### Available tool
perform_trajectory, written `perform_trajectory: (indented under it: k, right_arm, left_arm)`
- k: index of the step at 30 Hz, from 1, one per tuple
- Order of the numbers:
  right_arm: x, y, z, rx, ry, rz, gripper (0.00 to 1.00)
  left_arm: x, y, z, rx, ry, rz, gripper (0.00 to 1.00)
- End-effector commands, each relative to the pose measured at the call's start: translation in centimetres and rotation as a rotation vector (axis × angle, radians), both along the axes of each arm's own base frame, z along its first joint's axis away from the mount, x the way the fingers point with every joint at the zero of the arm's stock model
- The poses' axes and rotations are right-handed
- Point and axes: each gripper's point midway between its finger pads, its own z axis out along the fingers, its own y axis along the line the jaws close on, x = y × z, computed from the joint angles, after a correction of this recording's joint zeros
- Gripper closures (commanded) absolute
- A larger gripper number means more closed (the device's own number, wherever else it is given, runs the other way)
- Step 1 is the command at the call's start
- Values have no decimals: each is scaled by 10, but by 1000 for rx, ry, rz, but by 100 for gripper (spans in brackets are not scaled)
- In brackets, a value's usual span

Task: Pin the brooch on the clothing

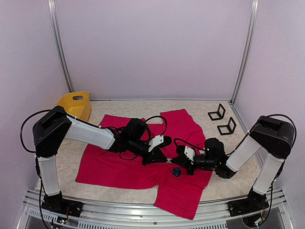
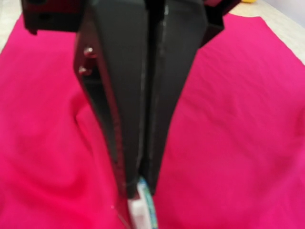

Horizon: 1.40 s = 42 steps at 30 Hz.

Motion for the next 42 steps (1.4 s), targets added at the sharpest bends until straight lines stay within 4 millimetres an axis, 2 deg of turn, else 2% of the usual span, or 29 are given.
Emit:
perform_trajectory:
  k: [1, 6, 11, 13, 18, 25, 29, 34, 36, 38, 42]
  right_arm:
    - [3, 3, 17, 26, -35, -1, 98]
    - [-4, -8, 6, -13, -3, -19, 84]
    - [-10, -15, -4, -33, 58, -28, 60]
    - [-11, -17, -8, -40, 66, -41, 56]
    - [3, -20, -18, -57, 104, -108, 61]
    - [5, -17, -32, -82, 129, -92, 64]
    - [8, -21, -37, -95, 153, -112, 80]
    - [14, -30, -41, -119, 165, -147, 86]
    - [14, -30, -39, -124, 157, -139, 83]
    - [10, -24, -35, -129, 152, -90, 75]
    - [10, -9, -12, -59, 154, -40, 63]
  left_arm:
    - [4, -1, 6, 4, 0, 16, 100]
    - [1, 3, 11, 3, 0, 24, 100]
    - [3, 4, 16, 12, -3, 39, 100]
    - [3, 5, 19, 11, -4, 38, 100]
    - [-4, 6, 21, 29, 21, 18, 100]
    - [-4, 8, 29, 22, 32, 31, 100]
    - [-8, 11, 31, 31, 53, 24, 100]
    - [-9, 17, 30, 51, 64, 32, 100]
    - [-7, 19, 29, 55, 60, 44, 100]
    - [-5, 19, 28, 59, 59, 56, 100]
    - [-5, 18, 28, 51, 72, 59, 100]
